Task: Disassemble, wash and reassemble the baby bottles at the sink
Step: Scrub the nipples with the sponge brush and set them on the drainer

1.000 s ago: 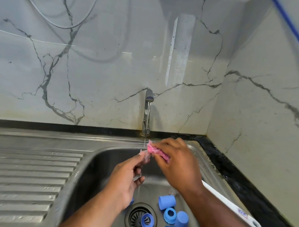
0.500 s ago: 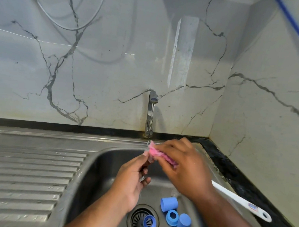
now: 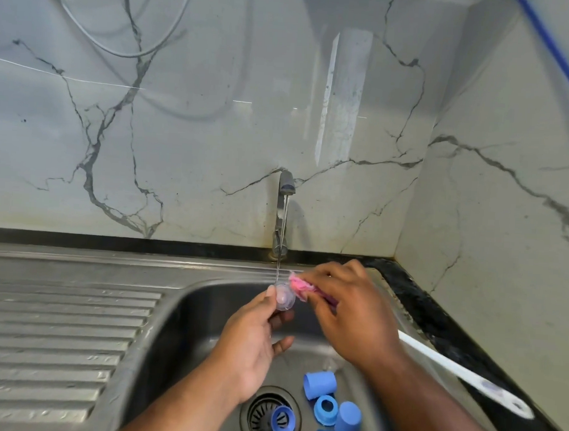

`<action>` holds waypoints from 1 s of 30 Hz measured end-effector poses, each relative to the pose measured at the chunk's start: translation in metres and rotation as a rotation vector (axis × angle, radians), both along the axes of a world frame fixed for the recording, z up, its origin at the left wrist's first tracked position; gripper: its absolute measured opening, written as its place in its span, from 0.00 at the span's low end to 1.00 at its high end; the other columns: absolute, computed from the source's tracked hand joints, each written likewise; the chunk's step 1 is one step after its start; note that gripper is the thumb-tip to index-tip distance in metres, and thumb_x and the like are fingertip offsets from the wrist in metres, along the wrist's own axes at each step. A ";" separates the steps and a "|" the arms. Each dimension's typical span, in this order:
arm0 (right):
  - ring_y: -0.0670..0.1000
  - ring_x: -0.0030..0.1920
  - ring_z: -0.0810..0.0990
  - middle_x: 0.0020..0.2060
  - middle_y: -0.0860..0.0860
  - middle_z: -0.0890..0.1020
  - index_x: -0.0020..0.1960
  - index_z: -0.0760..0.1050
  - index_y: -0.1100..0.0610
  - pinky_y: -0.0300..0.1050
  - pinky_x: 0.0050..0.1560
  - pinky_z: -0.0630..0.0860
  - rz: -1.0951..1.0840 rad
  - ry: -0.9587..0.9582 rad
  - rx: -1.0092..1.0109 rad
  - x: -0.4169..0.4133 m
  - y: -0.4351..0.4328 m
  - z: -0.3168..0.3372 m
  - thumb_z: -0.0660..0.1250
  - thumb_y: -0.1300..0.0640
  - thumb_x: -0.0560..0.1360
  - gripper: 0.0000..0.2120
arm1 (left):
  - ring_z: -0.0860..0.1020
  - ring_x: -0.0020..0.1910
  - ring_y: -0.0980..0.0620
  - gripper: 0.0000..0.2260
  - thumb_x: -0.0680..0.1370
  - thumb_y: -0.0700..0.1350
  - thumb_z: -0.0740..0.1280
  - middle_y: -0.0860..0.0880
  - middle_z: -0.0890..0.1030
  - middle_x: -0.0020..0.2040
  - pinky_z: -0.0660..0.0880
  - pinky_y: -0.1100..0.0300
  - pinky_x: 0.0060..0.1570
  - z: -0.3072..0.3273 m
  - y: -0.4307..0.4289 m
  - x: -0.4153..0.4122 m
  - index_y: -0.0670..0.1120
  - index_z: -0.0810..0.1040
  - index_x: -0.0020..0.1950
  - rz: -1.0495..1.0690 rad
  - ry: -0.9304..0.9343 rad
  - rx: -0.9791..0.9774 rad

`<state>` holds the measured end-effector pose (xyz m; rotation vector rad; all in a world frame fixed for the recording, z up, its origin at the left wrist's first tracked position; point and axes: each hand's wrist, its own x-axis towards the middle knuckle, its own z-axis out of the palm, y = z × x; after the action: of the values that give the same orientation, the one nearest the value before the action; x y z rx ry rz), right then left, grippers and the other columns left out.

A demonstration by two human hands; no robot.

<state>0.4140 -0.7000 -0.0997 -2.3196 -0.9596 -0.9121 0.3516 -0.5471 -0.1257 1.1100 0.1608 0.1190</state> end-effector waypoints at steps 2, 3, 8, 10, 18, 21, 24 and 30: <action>0.43 0.52 0.72 0.55 0.36 0.79 0.63 0.80 0.42 0.41 0.42 0.74 0.056 -0.013 0.074 -0.006 -0.002 0.006 0.67 0.51 0.79 0.14 | 0.76 0.55 0.48 0.12 0.84 0.50 0.61 0.49 0.82 0.52 0.70 0.50 0.52 0.002 0.000 0.000 0.50 0.82 0.59 0.005 0.007 -0.007; 0.44 0.53 0.73 0.55 0.36 0.80 0.63 0.79 0.42 0.41 0.41 0.75 0.114 -0.024 0.076 -0.011 0.000 0.007 0.67 0.50 0.79 0.14 | 0.76 0.55 0.48 0.12 0.84 0.49 0.61 0.48 0.82 0.52 0.70 0.50 0.52 0.002 0.001 0.000 0.50 0.82 0.60 -0.002 -0.003 -0.024; 0.42 0.53 0.70 0.55 0.35 0.78 0.63 0.79 0.40 0.44 0.42 0.77 0.047 -0.004 0.012 -0.005 0.007 -0.001 0.67 0.51 0.79 0.14 | 0.75 0.55 0.47 0.12 0.81 0.49 0.63 0.47 0.80 0.53 0.69 0.49 0.53 0.001 0.002 0.001 0.49 0.80 0.61 -0.044 -0.018 -0.062; 0.42 0.53 0.71 0.55 0.35 0.79 0.63 0.79 0.40 0.44 0.41 0.77 0.032 -0.018 0.052 -0.005 0.003 0.001 0.69 0.52 0.79 0.15 | 0.75 0.54 0.48 0.10 0.82 0.48 0.61 0.48 0.80 0.51 0.69 0.49 0.53 0.001 0.002 0.001 0.50 0.81 0.59 -0.041 -0.015 -0.047; 0.41 0.52 0.69 0.54 0.35 0.79 0.62 0.81 0.41 0.40 0.39 0.73 -0.014 -0.016 0.019 -0.002 0.003 -0.002 0.70 0.54 0.78 0.14 | 0.74 0.53 0.50 0.08 0.83 0.46 0.61 0.51 0.79 0.48 0.67 0.52 0.50 0.000 0.002 0.001 0.52 0.80 0.51 -0.055 -0.029 0.012; 0.43 0.53 0.70 0.56 0.35 0.79 0.62 0.80 0.41 0.38 0.41 0.73 0.111 -0.053 0.089 -0.011 0.004 0.005 0.69 0.54 0.78 0.15 | 0.74 0.54 0.49 0.10 0.82 0.45 0.59 0.49 0.79 0.49 0.67 0.50 0.52 0.000 0.001 0.002 0.51 0.80 0.53 -0.058 -0.035 0.001; 0.42 0.54 0.70 0.56 0.34 0.79 0.63 0.80 0.40 0.40 0.44 0.74 0.190 -0.006 0.048 -0.009 0.010 -0.002 0.69 0.55 0.78 0.16 | 0.74 0.54 0.48 0.09 0.78 0.46 0.64 0.47 0.81 0.49 0.68 0.50 0.51 -0.001 0.001 0.001 0.50 0.82 0.53 -0.063 -0.035 -0.028; 0.44 0.54 0.70 0.56 0.35 0.80 0.61 0.81 0.42 0.38 0.44 0.74 0.175 -0.027 0.088 -0.002 0.005 -0.003 0.73 0.59 0.76 0.18 | 0.74 0.51 0.48 0.10 0.82 0.46 0.62 0.48 0.81 0.48 0.70 0.52 0.47 -0.002 0.003 0.002 0.48 0.82 0.59 -0.023 -0.009 -0.017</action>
<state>0.4117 -0.6950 -0.1023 -2.1174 -1.0918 -0.8970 0.3540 -0.5437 -0.1281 1.0936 0.1411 0.1016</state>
